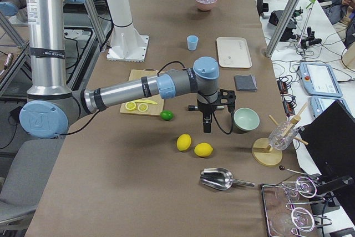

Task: Mash ice and strawberries in cup
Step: 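Move the left gripper back over the pink bowl of ice, then lower the left gripper into the ice cubes in the pink bowl, then close the left gripper on another ice cube in the bowl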

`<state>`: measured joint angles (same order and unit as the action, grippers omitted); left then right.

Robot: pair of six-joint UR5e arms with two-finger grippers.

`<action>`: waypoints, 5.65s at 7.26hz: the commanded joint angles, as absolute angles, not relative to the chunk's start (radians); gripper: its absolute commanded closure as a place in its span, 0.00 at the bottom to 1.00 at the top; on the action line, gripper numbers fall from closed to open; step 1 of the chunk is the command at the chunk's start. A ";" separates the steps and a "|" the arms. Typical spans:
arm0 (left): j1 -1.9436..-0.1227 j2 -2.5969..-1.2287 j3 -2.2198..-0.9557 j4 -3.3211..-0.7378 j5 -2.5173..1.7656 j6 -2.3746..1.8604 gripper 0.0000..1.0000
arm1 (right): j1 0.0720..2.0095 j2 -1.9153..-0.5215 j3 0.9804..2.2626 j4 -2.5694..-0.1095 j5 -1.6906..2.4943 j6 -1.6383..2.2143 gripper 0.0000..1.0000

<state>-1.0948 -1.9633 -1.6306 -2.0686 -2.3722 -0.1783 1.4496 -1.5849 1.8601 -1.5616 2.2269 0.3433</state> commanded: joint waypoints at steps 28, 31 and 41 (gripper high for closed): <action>-0.995 -1.690 -1.624 -2.072 -2.189 -0.192 1.00 | 1.451 -1.611 1.862 -1.560 2.220 0.342 0.00; -1.071 -1.689 -1.651 -2.072 -2.298 -0.192 1.00 | 1.451 -1.621 1.868 -1.560 2.220 0.342 0.00; -0.985 -1.680 -1.643 -2.082 -2.171 -0.189 0.33 | 1.451 -1.628 1.861 -1.560 2.218 0.342 0.00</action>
<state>-0.9866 -1.6813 -1.6427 -2.0827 -2.1721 -0.1900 1.4511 -1.6275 1.8623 -1.5601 2.2187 0.3421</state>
